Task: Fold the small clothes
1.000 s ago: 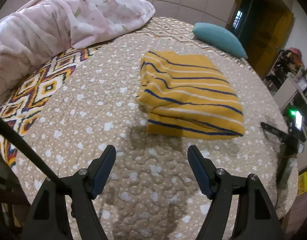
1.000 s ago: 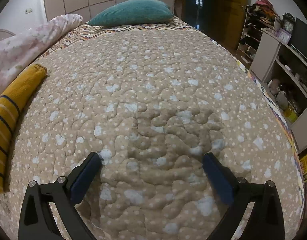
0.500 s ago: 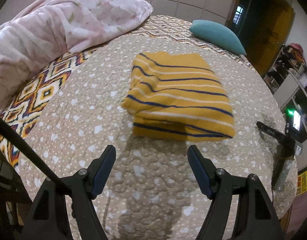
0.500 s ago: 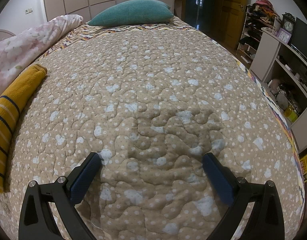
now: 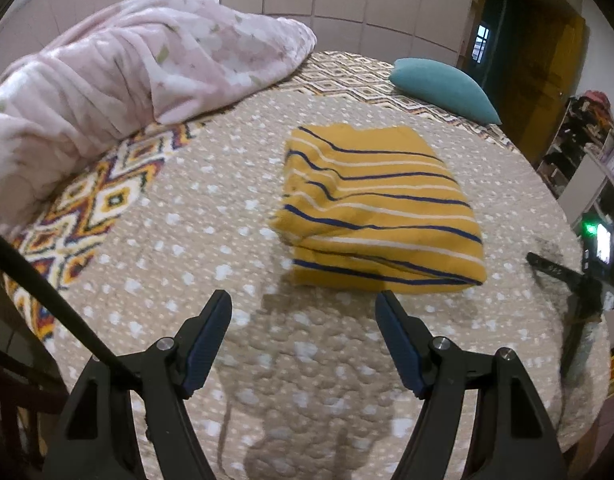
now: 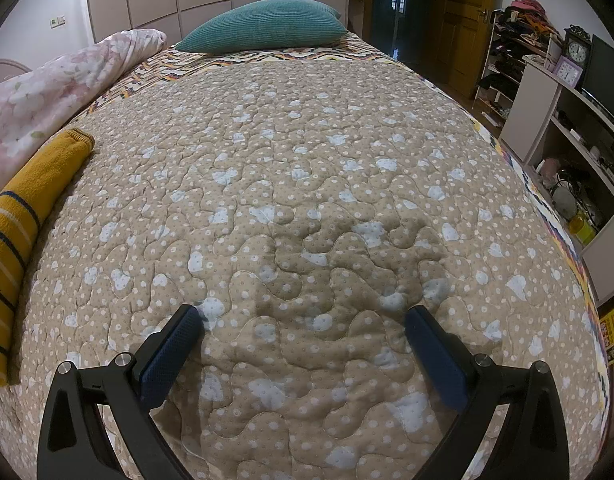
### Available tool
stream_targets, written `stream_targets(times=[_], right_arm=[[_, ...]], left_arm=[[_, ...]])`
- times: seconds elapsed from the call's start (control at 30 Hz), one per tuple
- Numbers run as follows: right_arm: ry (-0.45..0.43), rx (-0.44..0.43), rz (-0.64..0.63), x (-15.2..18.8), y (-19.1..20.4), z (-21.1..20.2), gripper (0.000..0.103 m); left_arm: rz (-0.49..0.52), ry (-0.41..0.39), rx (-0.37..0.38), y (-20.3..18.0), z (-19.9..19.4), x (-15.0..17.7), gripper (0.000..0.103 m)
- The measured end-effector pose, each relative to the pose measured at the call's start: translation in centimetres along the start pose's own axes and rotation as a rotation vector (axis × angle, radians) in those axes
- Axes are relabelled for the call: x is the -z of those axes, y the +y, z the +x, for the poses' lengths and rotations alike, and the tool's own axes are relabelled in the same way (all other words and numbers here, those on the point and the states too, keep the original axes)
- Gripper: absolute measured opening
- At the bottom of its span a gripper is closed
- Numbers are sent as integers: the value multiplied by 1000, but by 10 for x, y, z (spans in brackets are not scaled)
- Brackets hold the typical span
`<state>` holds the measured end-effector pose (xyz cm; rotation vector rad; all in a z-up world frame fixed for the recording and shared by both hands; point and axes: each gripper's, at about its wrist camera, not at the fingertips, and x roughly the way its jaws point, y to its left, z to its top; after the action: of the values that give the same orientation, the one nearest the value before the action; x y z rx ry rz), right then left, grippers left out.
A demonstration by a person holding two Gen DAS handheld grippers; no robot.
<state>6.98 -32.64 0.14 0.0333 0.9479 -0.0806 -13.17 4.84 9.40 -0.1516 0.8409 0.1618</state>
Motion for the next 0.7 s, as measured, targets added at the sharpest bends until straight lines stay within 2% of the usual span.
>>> stream_targets(times=[0.13,0.27,0.57,0.7], right_arm=[[0,0,0,0,0,0,103],[0,0,0,0,0,0,103],[0,0,-1,0,0,1,103],[1,10,-7,1,-1,0,103]], left_arm=[[-31,3,-21,15,9,3,77],[-83,50,-15,32,26,11,77],[-104,90,-73,59,76,18,77],[-100,73,-82,63,86,17,80]])
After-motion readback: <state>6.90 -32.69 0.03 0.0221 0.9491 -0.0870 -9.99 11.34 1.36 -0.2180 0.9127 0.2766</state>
